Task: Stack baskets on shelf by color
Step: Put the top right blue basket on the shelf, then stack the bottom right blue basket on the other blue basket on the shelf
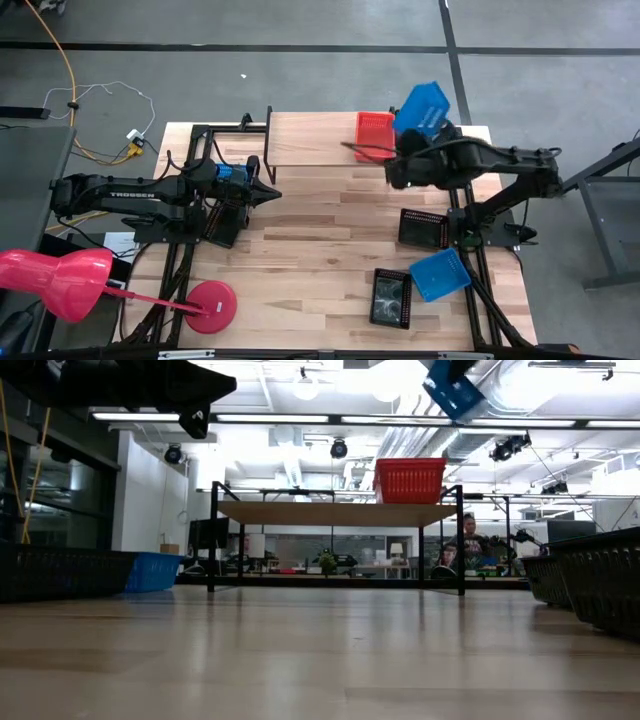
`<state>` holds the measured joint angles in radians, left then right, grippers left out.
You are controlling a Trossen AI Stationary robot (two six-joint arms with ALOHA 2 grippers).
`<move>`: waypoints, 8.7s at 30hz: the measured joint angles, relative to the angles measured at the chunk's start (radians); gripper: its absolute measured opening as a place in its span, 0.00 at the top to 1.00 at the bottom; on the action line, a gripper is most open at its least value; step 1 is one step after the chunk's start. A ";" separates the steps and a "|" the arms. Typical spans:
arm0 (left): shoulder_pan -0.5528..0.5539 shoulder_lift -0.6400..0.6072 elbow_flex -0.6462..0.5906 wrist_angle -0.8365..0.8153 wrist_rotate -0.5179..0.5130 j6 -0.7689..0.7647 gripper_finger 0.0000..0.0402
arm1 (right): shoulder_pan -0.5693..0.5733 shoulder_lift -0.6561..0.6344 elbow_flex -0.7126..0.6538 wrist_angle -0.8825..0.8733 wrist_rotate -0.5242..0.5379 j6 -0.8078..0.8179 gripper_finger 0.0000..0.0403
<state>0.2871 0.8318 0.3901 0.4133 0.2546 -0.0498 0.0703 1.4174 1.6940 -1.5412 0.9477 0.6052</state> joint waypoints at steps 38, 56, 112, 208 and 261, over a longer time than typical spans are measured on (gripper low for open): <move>0.000 0.000 0.000 -0.005 0.000 0.000 1.00 | -0.254 0.318 0.016 0.581 -0.651 -0.733 1.00; 0.000 0.000 0.000 -0.005 0.000 0.000 1.00 | -0.274 0.322 0.016 0.576 -0.669 -0.715 1.00; 0.000 0.000 0.000 -0.021 0.000 0.034 1.00 | 0.286 0.323 -0.336 0.158 -1.274 0.148 0.73; 0.000 0.000 0.000 -0.011 0.004 -0.001 1.00 | 0.748 0.300 -0.434 0.345 -1.084 1.088 0.99; -0.047 0.000 0.000 -0.043 -0.006 -0.017 1.00 | -0.245 0.266 0.101 0.501 -0.446 -1.237 1.00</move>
<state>0.2403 0.8322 0.3904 0.3706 0.2489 -0.0672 -0.1745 1.6833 1.7953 -1.0400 0.5022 -0.6318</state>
